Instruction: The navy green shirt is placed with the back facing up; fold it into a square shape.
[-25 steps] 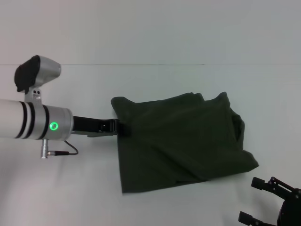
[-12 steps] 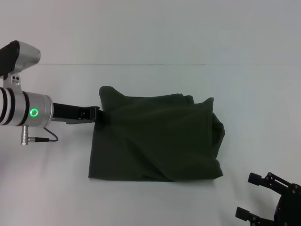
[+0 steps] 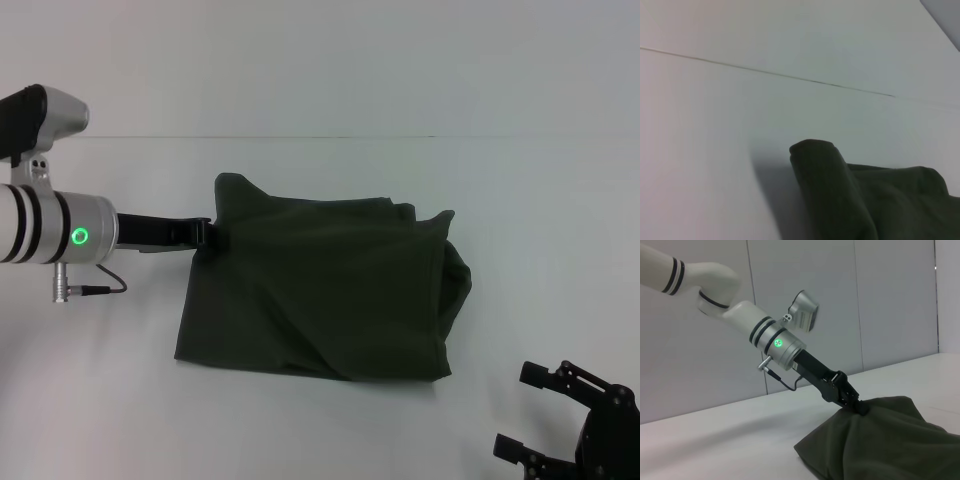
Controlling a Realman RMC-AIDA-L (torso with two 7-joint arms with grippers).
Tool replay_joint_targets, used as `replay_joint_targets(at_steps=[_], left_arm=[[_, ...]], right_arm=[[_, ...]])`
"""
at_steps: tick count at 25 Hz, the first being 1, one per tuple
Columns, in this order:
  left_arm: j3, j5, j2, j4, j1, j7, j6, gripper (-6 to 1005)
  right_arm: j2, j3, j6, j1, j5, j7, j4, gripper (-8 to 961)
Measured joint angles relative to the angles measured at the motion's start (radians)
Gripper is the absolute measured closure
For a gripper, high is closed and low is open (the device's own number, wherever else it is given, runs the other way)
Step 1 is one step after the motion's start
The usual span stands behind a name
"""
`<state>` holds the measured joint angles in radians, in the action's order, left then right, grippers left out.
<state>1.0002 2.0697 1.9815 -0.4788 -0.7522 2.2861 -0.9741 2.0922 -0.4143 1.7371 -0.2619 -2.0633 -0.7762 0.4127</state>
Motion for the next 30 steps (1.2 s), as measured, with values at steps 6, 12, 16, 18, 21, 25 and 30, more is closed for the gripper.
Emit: replay_joint_targets(at_steps=[6, 12, 16, 18, 21, 25, 30], left_arm=[[-0.001, -0.003, 0.010, -0.030, 0.019, -0.001, -0.006, 889], [-0.008, -0.006, 0.041, -0.177, 0.102, -0.030, -0.046, 693], [-0.100, -0.008, 0.073, -0.275, 0.145, -0.156, -0.151, 621], [-0.158, -0.012, 0.087, -0.301, 0.157, -0.265, -0.228, 585], [-0.221, -0.022, 0.116, -0.349, 0.183, -0.457, -0.348, 531], [-0.227, -0.024, 0.162, -0.405, 0.227, -0.632, -0.396, 348], [-0.220, -0.044, 0.188, -0.386, 0.257, -0.802, -0.368, 190]], right_arm=[[0.000, 0.002, -0.001, -0.003, 0.001, 0.000, 0.000, 45], [0.000, 0.005, -0.002, -0.004, 0.001, 0.000, -0.002, 46], [0.000, 0.005, -0.002, -0.007, 0.004, 0.000, -0.002, 47], [0.000, 0.005, -0.002, -0.010, 0.005, 0.000, -0.002, 47], [0.000, 0.005, -0.003, -0.014, 0.006, 0.000, -0.002, 47], [0.000, 0.005, -0.010, -0.020, 0.006, -0.007, -0.002, 48], [0.000, 0.006, -0.023, -0.028, 0.006, -0.022, -0.002, 49]])
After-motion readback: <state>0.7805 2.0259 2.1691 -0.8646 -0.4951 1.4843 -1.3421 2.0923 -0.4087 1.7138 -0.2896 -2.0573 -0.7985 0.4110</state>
